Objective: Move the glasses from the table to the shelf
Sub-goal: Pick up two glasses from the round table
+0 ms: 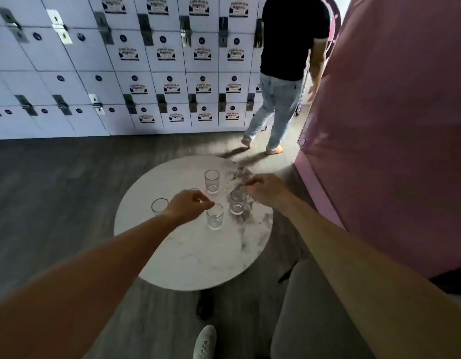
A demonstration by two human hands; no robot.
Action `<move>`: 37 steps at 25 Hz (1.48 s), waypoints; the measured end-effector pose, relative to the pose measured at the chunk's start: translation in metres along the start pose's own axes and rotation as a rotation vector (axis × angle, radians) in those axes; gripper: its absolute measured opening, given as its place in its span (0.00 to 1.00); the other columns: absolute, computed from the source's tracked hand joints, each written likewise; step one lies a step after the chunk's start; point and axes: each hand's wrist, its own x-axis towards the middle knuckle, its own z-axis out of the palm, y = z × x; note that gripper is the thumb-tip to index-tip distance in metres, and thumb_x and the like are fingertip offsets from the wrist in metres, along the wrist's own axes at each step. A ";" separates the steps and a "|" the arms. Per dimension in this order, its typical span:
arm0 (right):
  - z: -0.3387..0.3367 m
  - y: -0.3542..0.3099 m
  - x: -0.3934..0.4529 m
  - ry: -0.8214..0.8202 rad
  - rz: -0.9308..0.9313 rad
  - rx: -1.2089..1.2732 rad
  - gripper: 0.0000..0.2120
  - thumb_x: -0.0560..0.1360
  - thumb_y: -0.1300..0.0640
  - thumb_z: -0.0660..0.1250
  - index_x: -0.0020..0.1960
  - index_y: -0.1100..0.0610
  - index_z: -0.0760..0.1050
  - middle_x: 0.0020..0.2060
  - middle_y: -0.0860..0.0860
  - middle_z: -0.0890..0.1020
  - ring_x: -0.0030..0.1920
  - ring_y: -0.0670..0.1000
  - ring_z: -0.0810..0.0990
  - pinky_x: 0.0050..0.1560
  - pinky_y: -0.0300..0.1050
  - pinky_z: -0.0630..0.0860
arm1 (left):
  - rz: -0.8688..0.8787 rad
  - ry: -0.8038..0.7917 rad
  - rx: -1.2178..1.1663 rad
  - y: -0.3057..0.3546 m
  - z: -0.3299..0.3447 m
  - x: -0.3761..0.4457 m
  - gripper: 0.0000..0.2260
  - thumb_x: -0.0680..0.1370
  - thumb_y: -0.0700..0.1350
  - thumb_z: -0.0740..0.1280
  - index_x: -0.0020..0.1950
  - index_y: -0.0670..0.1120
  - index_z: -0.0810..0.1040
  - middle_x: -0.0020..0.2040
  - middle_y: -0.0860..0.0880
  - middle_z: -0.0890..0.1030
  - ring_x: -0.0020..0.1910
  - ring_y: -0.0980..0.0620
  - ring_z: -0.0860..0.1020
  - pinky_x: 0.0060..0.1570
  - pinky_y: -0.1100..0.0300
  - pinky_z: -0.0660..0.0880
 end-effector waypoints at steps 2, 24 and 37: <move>0.016 0.009 0.030 -0.002 0.012 0.010 0.06 0.66 0.48 0.75 0.35 0.46 0.80 0.31 0.40 0.82 0.34 0.37 0.80 0.31 0.29 0.70 | 0.038 0.004 0.123 -0.017 0.007 0.026 0.09 0.72 0.57 0.73 0.48 0.54 0.84 0.47 0.53 0.81 0.51 0.54 0.78 0.47 0.60 0.71; 0.124 0.100 0.142 0.029 0.089 -0.442 0.12 0.75 0.49 0.70 0.51 0.57 0.83 0.58 0.54 0.73 0.50 0.57 0.79 0.53 0.54 0.78 | 0.180 -0.179 0.118 -0.126 0.088 0.116 0.09 0.72 0.51 0.75 0.48 0.50 0.82 0.64 0.47 0.79 0.58 0.47 0.79 0.56 0.50 0.77; -0.045 0.061 0.048 0.447 0.138 -0.245 0.12 0.72 0.49 0.73 0.43 0.59 0.80 0.48 0.55 0.79 0.45 0.53 0.77 0.46 0.41 0.70 | 0.637 -0.201 0.098 0.052 0.068 0.141 0.10 0.77 0.51 0.70 0.55 0.48 0.78 0.50 0.50 0.83 0.44 0.50 0.80 0.45 0.57 0.79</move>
